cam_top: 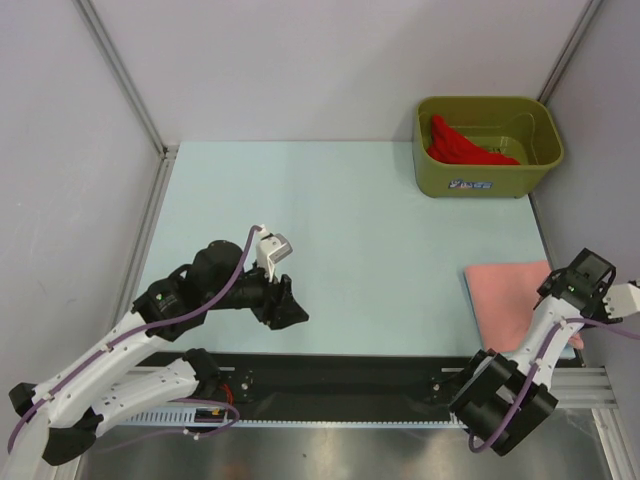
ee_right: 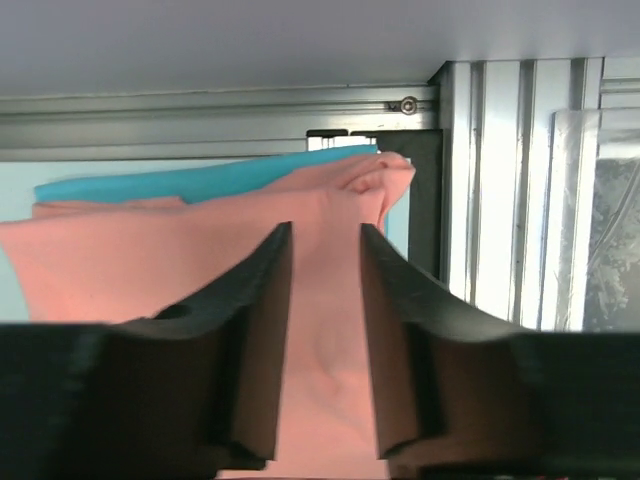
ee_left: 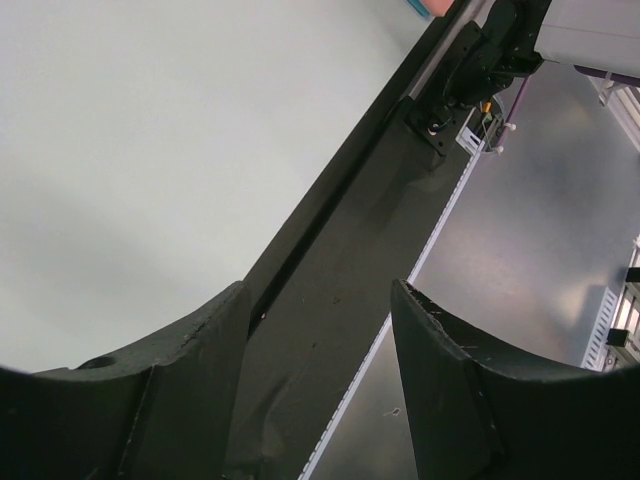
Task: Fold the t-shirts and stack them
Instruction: Neatly place the folded tshirt to the corner
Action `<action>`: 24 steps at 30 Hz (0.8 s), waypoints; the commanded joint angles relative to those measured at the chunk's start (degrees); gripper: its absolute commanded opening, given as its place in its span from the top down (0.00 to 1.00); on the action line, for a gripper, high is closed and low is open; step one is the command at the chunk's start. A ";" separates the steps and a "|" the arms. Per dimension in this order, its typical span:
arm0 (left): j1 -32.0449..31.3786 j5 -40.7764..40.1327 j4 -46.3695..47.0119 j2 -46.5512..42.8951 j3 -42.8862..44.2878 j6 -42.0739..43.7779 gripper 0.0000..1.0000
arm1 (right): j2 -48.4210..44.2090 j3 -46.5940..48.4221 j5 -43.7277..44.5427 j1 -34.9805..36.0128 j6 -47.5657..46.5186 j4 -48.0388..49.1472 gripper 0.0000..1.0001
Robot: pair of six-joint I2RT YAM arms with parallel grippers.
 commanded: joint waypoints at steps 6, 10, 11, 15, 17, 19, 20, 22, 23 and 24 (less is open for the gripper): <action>0.79 1.33 1.46 -0.86 1.67 0.75 0.36 | 3.73 1.71 4.40 6.80 7.62 -4.51 1.00; 0.88 0.81 0.23 -0.59 2.55 0.66 0.36 | 10.32 1.36 8.96 6.80 11.32 -6.10 1.00; 0.88 0.46 -0.12 -0.77 2.73 0.66 0.36 | 12.16 0.40 9.06 6.63 11.32 -4.35 1.00; 0.97 -0.42 -2.40 -0.94 3.78 0.66 0.36 | 18.06 0.30 10.90 5.58 15.09 -3.72 1.00; 0.97 -1.21 -3.71 -1.38 4.22 0.57 0.36 | 20.60 0.74 11.87 5.05 16.58 -5.12 1.00; 0.97 -1.57 -4.25 -1.65 4.13 0.39 0.36 | 24.56 2.05 13.63 4.96 20.80 -8.44 1.00; 0.97 -1.66 -4.34 -1.82 3.96 0.13 0.36 | 25.70 2.15 13.89 4.96 22.46 -9.51 1.00; 0.97 -1.74 -4.34 -1.91 3.78 -0.31 0.36 | 29.22 2.76 14.86 5.31 25.63 -11.36 1.00; 1.06 -1.83 -4.16 -1.74 3.87 -0.48 0.36 | 30.01 3.11 15.39 5.83 25.91 -11.54 1.00; 0.97 -2.01 -4.08 -1.73 4.04 -0.57 0.36 | 30.80 3.55 15.91 6.53 26.08 -11.63 1.00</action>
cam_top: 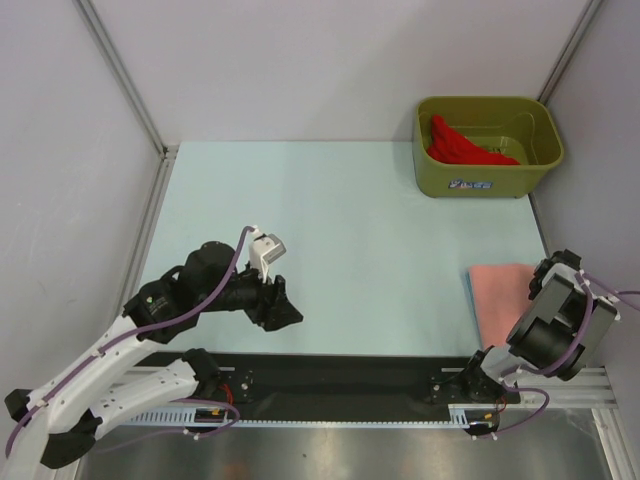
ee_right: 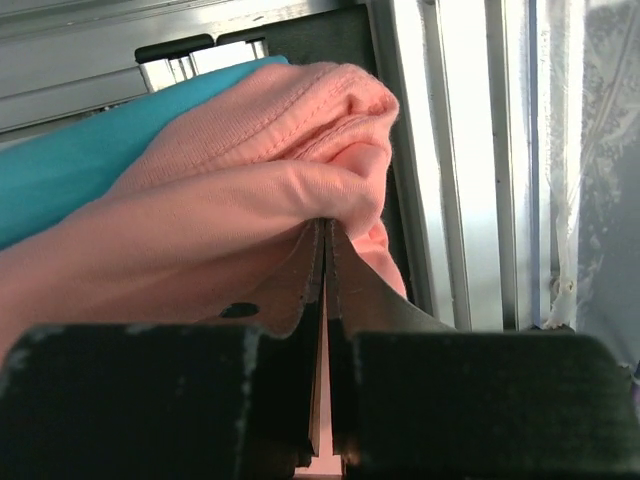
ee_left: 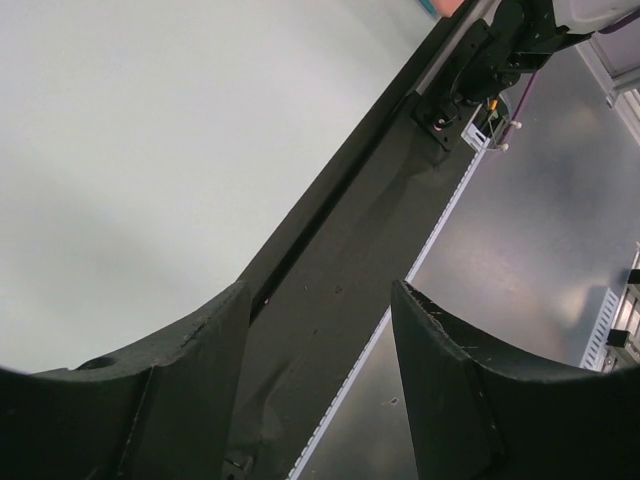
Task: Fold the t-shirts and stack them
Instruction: Neatly place the folded tshirt to the corner
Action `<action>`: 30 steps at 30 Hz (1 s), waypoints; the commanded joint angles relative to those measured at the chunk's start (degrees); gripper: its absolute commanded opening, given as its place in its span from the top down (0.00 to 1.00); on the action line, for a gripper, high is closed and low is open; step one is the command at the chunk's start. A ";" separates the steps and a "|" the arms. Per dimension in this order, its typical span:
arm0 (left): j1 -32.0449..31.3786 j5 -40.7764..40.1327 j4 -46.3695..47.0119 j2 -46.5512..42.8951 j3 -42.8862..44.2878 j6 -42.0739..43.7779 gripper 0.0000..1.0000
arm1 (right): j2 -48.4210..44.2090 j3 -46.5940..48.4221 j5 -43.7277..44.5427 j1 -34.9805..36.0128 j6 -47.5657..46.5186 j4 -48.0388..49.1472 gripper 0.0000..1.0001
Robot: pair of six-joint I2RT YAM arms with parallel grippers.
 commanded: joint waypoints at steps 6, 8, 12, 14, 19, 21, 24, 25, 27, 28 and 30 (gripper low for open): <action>0.64 -2.10 -0.71 -0.73 2.83 -0.22 0.36 | 0.06 3.95 7.73 2.50 5.90 -6.38 1.00; 0.64 -1.93 0.25 -0.73 2.13 -0.22 0.36 | -3.01 5.00 7.73 2.59 4.05 -6.90 1.00; 0.73 -1.14 2.89 -0.91 0.72 -0.66 0.36 | -6.62 5.98 7.91 4.17 3.86 -10.32 1.00; 0.82 -0.96 3.51 -0.56 0.63 -0.57 0.36 | -8.03 5.72 7.82 5.22 5.00 -12.35 1.00; 0.82 -0.69 3.16 -0.73 0.89 -0.31 0.36 | -8.75 4.92 5.98 6.37 5.53 -11.74 1.00; 0.90 -1.39 2.63 -1.26 1.15 -0.31 0.36 | -6.73 4.75 5.63 6.11 6.32 -11.74 1.00; 0.90 -2.53 0.26 -1.87 2.64 -0.48 0.36 | -2.60 4.05 4.05 5.23 8.87 -11.91 1.00; 0.90 -2.98 -0.96 -2.14 3.08 -0.49 0.36 | -1.46 3.35 3.35 4.62 9.83 -11.91 1.00; 0.90 -4.03 -1.94 -2.66 4.05 -0.66 0.36 | -0.92 2.99 2.12 4.44 10.10 -11.74 1.00; 0.90 -4.38 -2.64 -2.93 4.40 -0.66 0.36 | -0.74 3.08 1.76 4.44 10.28 -12.00 1.00; 0.90 -5.09 -2.91 -3.02 5.19 -0.75 0.36 | -1.27 3.52 1.23 4.26 10.46 -12.61 1.00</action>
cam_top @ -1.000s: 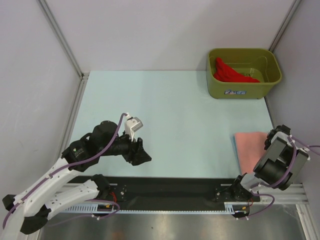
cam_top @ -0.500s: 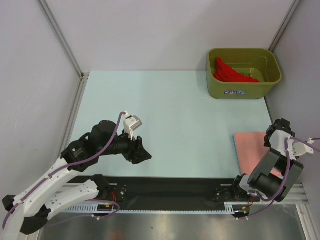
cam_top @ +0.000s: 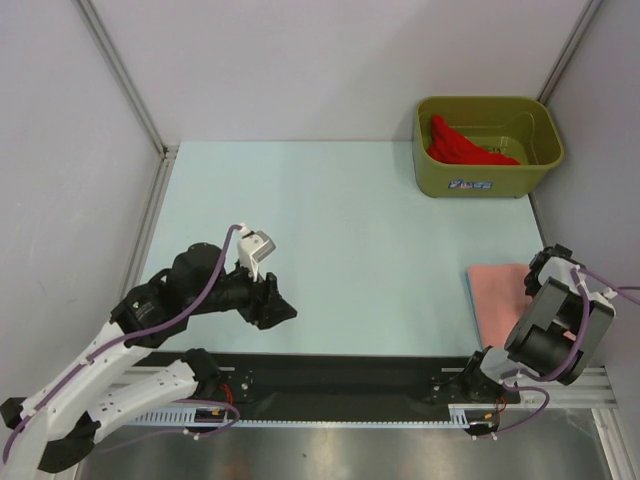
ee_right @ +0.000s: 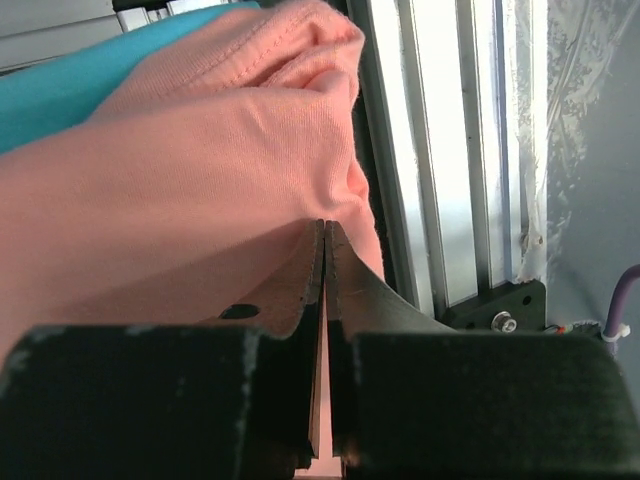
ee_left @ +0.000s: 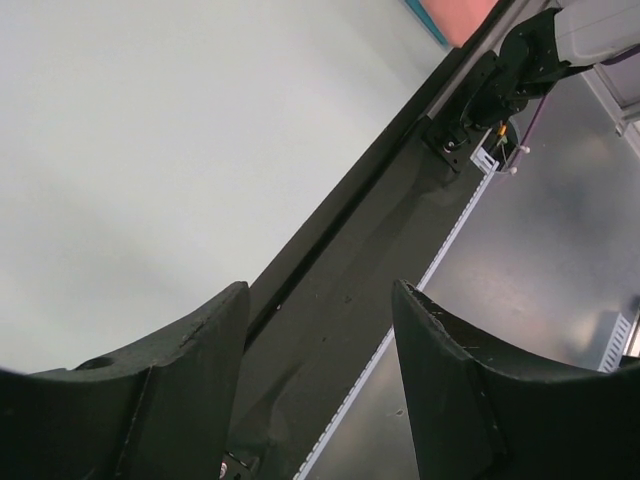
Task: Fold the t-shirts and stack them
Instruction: Neatly place the folded tshirt to the corner
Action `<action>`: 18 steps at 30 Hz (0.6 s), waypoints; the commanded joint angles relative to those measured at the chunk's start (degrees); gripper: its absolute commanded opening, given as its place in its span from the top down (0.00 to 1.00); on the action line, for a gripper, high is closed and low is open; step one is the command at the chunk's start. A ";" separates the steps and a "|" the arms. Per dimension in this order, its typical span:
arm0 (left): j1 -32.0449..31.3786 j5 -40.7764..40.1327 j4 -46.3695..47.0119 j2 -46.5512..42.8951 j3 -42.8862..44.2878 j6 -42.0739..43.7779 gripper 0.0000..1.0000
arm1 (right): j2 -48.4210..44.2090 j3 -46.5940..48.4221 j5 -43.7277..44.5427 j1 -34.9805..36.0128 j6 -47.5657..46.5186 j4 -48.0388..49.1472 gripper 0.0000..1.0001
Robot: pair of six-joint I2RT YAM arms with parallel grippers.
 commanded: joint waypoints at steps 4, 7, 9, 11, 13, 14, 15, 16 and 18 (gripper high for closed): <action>0.53 -6.05 -0.11 -1.36 4.74 -0.97 0.35 | -5.26 5.67 -0.21 1.12 -5.03 -1.23 1.00; 0.53 -10.19 0.07 -2.06 4.83 -2.55 0.35 | -9.83 13.75 -2.05 9.09 -14.35 -0.53 1.00; 0.53 -14.41 -0.28 -3.37 4.22 -3.95 0.34 | -12.82 19.99 -3.29 18.49 -16.06 -3.32 1.00; 0.53 -16.87 -0.28 -4.95 3.43 -4.40 0.32 | -14.84 23.68 -4.08 25.08 -14.65 -5.35 1.00; 0.53 -19.42 -0.46 -5.58 2.99 -4.83 0.31 | -18.27 26.76 -6.10 36.68 -11.59 -6.76 0.99; 0.53 -20.30 -0.63 -5.75 2.90 -5.45 0.31 | -19.67 27.04 -7.93 40.46 -11.39 -6.15 0.99; 0.53 -21.36 -0.81 -5.58 2.81 -6.76 0.30 | -21.17 26.87 -13.17 43.54 -10.78 -5.36 0.98; 0.53 -21.71 -0.90 -5.58 2.72 -7.38 0.30 | -24.14 24.95 -16.18 50.10 -9.47 -3.18 0.94; 0.53 -22.94 -0.72 -5.49 1.85 -9.22 0.29 | -27.40 20.83 -26.08 55.33 -8.67 1.13 0.90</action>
